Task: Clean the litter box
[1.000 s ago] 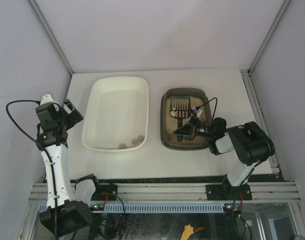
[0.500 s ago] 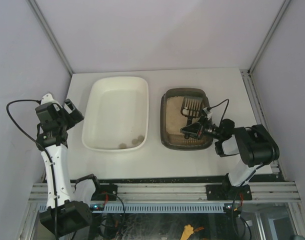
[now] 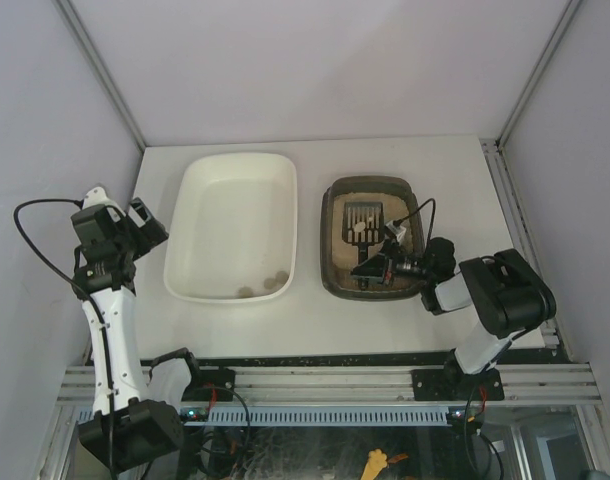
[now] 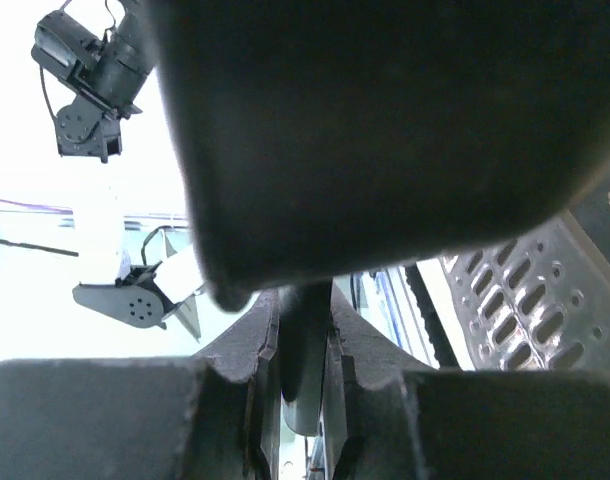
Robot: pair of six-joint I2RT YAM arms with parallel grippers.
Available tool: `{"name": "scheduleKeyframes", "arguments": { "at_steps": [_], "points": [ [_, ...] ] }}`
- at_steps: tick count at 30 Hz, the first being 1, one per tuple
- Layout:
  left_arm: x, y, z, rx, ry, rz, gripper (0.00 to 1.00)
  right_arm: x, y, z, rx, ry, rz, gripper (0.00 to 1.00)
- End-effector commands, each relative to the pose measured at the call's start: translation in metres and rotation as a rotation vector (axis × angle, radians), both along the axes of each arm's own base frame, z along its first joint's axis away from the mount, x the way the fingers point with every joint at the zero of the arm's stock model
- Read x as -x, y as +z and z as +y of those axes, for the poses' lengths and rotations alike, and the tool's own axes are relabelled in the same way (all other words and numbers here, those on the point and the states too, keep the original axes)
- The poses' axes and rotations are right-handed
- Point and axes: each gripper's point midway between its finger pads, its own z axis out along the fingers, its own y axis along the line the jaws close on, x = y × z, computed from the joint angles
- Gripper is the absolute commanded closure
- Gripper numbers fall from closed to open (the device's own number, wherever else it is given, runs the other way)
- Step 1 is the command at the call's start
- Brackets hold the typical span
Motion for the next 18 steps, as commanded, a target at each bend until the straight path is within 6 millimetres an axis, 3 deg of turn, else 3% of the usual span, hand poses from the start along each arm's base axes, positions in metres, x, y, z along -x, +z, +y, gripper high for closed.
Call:
{"name": "scheduleKeyframes", "arguments": {
  "at_steps": [1,3,8,13,18],
  "points": [
    [-0.004,0.005,-0.001,-0.002,-0.016,-0.027,0.06,-0.008,0.018,-0.014,-0.037,-0.041,-0.117,1.0],
    [-0.004,0.004,-0.001,-0.003,-0.019,-0.025,0.06,-0.016,0.017,-0.024,-0.056,-0.077,-0.082,1.0],
    [-0.004,0.003,-0.002,0.001,-0.022,-0.024,0.06,0.003,0.017,0.006,-0.041,0.02,-0.109,1.0],
    [-0.004,0.003,-0.003,0.004,-0.029,-0.024,0.06,-0.002,0.018,0.004,-0.057,0.001,-0.109,1.0],
    [-0.004,0.012,0.004,-0.012,0.011,-0.035,0.03,0.002,0.025,0.017,-0.064,0.044,-0.123,1.0]
  ]
}}
